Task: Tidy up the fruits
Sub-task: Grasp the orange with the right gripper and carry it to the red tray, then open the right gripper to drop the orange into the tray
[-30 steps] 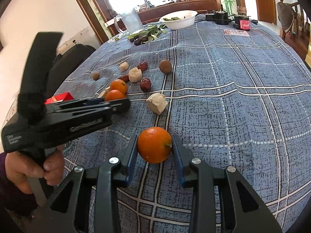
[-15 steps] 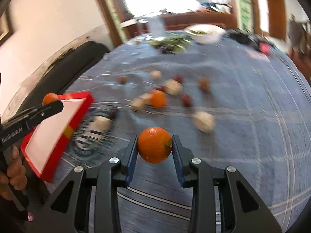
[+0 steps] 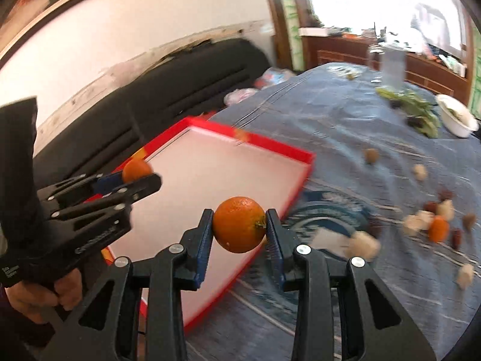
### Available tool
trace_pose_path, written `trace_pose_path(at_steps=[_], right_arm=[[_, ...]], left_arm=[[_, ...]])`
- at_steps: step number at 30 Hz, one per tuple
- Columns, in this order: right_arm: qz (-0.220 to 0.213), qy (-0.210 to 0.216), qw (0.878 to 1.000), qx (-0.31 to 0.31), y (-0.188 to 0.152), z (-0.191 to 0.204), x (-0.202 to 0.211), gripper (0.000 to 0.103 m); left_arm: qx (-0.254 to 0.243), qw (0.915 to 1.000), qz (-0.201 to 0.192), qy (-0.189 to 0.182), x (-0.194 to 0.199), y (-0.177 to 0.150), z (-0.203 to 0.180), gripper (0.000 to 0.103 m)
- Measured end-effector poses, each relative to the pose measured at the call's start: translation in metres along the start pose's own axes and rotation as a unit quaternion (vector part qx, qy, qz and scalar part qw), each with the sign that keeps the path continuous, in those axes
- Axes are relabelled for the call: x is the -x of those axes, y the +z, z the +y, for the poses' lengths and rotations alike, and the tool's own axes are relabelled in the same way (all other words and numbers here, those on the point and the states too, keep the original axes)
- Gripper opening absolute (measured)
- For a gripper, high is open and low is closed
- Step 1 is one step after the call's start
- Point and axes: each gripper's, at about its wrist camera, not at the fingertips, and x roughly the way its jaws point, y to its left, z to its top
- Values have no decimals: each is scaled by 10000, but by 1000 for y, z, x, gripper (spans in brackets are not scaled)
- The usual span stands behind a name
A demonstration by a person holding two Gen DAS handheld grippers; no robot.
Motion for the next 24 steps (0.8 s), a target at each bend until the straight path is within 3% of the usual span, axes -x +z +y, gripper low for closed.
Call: trace_pose_path(at_steps=[12,14,18,24], right_arm=[[585,69,9981,177,-12,17,-46,37],[658,75,9977,150,-12,15,-48,37],[617,72,9980,67,-11,9,-43,39],[119,-22,9997,-194,-6,-11,-13,42]], left_arm=[[-131,9983,340,456,-21,-17,18,33],[-188,9976,324,577,-20,-17,17,38],[-277,9964,100,794,-11,-14,11,63],[-503,9941,-225,935,4,-2,-5,70]])
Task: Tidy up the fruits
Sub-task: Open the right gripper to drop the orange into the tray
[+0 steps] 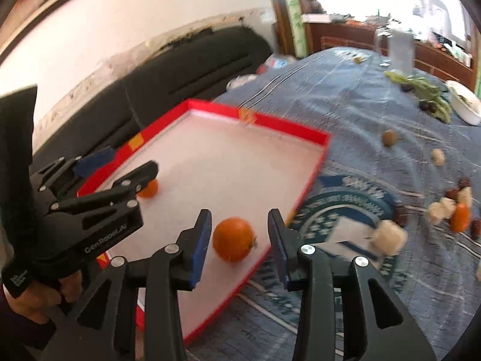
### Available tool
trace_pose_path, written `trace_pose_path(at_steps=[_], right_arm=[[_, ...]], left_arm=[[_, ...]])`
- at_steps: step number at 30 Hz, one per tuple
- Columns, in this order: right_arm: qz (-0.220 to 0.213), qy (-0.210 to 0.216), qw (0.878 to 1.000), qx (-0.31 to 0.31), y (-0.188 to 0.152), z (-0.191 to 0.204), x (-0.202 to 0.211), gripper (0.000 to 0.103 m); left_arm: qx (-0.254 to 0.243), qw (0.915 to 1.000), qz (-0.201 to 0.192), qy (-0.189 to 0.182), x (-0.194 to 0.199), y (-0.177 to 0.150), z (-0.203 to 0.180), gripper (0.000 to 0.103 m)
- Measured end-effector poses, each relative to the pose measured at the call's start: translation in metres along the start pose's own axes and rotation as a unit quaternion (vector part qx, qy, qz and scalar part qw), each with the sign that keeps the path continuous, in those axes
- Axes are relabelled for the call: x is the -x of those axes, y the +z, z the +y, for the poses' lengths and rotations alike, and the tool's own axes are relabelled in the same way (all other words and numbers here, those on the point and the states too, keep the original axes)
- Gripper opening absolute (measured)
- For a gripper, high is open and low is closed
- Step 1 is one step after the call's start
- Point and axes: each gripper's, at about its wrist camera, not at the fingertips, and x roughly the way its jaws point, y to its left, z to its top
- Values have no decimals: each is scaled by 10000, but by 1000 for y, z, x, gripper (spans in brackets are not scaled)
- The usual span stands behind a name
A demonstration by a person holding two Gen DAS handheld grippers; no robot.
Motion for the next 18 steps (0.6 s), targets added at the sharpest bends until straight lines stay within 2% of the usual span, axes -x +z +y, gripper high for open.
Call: trace_pose_path(at_steps=[10,18], right_arm=[[-737,-388,9932,-808,-2,-66,65,42],[-1054,-521,9852,-1246,-11,-104,100,42]], left_arm=[[-397,9971,-629,-153,39,31,-43,77],[-651,9947,-739,-290,52,37,-71,78]])
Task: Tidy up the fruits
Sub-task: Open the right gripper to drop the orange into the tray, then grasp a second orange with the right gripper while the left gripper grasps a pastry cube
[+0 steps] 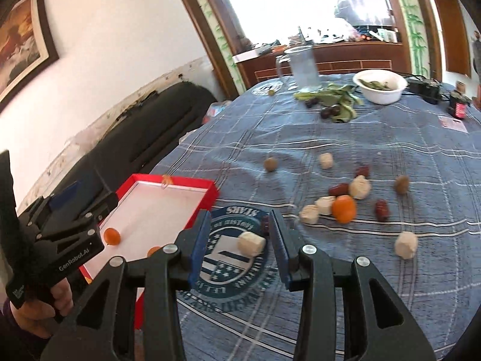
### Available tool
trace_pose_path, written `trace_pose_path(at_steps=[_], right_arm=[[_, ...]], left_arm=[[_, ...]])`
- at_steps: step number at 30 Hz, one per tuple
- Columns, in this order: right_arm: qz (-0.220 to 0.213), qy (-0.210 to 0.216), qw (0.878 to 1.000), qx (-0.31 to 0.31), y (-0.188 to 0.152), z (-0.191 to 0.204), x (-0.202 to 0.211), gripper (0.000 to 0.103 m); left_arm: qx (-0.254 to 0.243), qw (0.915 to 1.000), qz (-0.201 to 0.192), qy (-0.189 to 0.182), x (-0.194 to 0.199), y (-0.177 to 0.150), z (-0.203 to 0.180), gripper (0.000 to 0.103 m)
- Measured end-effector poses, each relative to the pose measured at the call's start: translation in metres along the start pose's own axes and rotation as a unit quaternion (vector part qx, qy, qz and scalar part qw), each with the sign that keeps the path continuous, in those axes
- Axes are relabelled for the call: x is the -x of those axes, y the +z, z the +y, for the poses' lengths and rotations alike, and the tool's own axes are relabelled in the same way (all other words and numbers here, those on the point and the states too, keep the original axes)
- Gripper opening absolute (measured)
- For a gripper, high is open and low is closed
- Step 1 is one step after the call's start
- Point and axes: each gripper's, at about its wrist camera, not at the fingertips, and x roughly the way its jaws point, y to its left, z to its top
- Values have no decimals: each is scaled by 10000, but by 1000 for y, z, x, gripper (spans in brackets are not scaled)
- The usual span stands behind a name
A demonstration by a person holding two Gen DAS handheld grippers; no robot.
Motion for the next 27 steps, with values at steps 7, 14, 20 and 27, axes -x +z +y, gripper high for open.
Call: trace_pose_path(at_steps=[7,14,20,27], right_arm=[[-74,-16,9998,-183,-1,-19,8,43],[-79,-35,9997,-231,-4,-27,11,43],[26,-340,9992,-215,-10,-50,15,43],[273,-932,9940,-494,-23,-102,24,42]], left_arm=[[-110,9999,47,-47,1,1,-13,78],[-185,9998,72,-99,-1,2,-22,78],[-293,9970,333,-631,-11,-1,-41,78],[-638,9874,603,-1314,-23,2,-84,78]])
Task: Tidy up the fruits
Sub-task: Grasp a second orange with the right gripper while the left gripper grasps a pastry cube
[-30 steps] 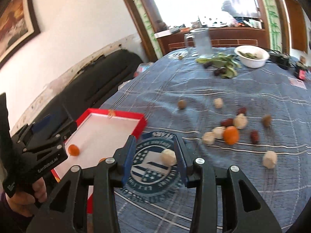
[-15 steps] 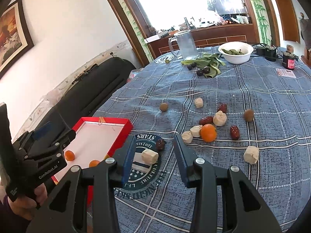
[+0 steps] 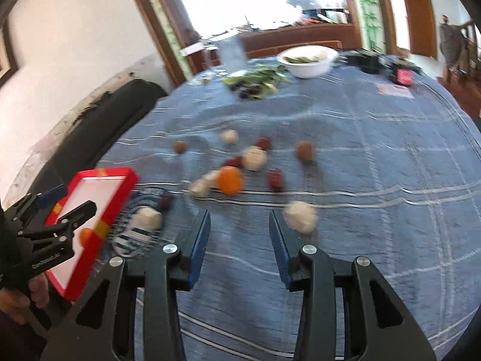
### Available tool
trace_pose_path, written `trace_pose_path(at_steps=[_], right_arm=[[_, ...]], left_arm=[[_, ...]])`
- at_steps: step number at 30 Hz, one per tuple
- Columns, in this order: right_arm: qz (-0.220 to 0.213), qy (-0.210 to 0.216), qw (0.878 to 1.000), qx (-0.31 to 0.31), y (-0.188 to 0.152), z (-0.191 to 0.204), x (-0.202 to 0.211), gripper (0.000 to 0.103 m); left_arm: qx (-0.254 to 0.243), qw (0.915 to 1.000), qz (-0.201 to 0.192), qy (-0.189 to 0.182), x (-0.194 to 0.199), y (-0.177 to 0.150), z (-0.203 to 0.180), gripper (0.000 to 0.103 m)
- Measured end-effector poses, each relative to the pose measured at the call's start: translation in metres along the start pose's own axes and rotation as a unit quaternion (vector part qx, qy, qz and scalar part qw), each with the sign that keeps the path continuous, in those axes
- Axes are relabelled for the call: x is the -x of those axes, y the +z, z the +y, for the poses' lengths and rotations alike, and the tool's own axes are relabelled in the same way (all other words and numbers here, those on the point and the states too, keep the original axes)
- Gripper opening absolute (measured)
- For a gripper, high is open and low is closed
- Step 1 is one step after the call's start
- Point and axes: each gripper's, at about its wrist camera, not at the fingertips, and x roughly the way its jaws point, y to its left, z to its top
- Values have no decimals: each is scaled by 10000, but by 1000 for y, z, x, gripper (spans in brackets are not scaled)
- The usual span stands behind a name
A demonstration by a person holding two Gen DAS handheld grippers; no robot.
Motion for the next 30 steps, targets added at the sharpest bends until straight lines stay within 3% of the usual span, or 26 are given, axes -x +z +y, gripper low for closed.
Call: trace_pose_path(at_steps=[3,7,12,16,23,28,30], right_arm=[[90,-43,9999,-114,6,-12,-1,42],[251,-14,9996,130,19,-1,-14,42],[640,3,9968,484,30,26,-53,42],[854,78,9957,348,36,26,-79,43],[898,363,9952,120,39,12,-98,42],[952,486,9941,162,38,10,-102,33],[950,476,9942,158,37,9,-100,32]], left_arm=[[-130,9998,67,-164,-9,10,-12,78],[-53,9996,261,-113,-21,11,-10,78],[-115,9988,409,-254,-22,1,-10,78],[-138,9980,495,-374,-25,0,-9,78],[-49,9936,800,-792,-42,3,-14,78],[29,9919,993,-797,-57,3,-20,77],[41,9912,1041,-812,-61,3,-22,70]])
